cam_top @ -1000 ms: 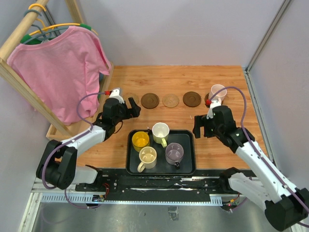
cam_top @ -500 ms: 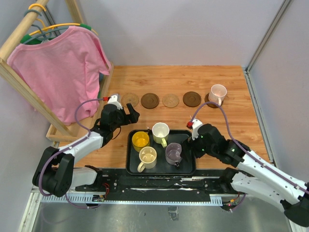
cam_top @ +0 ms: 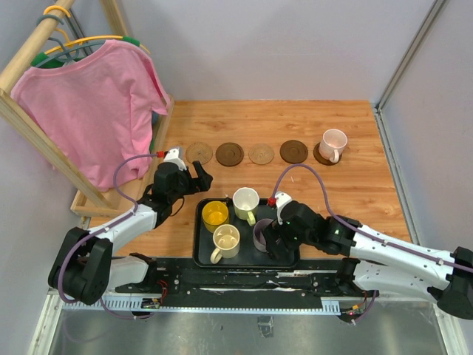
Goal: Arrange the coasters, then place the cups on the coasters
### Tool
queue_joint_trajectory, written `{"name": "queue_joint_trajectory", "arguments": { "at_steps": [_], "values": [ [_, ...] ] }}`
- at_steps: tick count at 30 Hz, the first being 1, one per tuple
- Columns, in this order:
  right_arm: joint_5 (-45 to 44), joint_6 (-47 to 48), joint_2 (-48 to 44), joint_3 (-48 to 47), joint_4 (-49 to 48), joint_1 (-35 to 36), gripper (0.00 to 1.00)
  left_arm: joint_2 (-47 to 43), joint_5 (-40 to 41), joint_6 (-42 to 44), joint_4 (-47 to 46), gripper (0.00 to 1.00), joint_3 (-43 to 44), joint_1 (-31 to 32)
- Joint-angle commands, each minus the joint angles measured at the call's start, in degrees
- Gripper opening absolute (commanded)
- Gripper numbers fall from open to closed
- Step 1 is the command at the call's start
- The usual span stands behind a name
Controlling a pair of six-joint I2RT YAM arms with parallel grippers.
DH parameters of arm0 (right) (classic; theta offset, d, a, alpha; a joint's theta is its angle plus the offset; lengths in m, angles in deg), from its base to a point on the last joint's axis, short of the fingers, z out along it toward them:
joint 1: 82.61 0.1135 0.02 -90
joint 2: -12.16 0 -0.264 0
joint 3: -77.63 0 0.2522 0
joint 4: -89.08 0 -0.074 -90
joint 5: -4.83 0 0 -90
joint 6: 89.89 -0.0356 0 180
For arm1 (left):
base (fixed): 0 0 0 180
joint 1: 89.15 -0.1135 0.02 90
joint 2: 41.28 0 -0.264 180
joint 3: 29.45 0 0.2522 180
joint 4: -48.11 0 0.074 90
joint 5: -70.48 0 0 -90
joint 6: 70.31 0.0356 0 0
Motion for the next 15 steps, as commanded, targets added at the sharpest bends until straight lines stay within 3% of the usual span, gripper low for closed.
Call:
{"name": "queue_joint_trajectory", "arguments": {
  "at_steps": [1,9,15],
  "values": [
    [-2.3,-2.9,1.6,-0.8,-1.5,1.8,0.99,-1.5,0.2,0.0,-1.3,1.0,-0.7,0.1],
    [-3.6,-5.2,7.1,-0.3,0.3,4.1,0.98,-1.8,-0.1,-0.1,-2.3,1.0,-1.5,0.1],
    [-7.8,-8.3,11.7,-0.5,3.4,6.4,0.86,-1.7,-0.8,-0.6,-3.4,1.0,-2.4,0.1]
  ]
}}
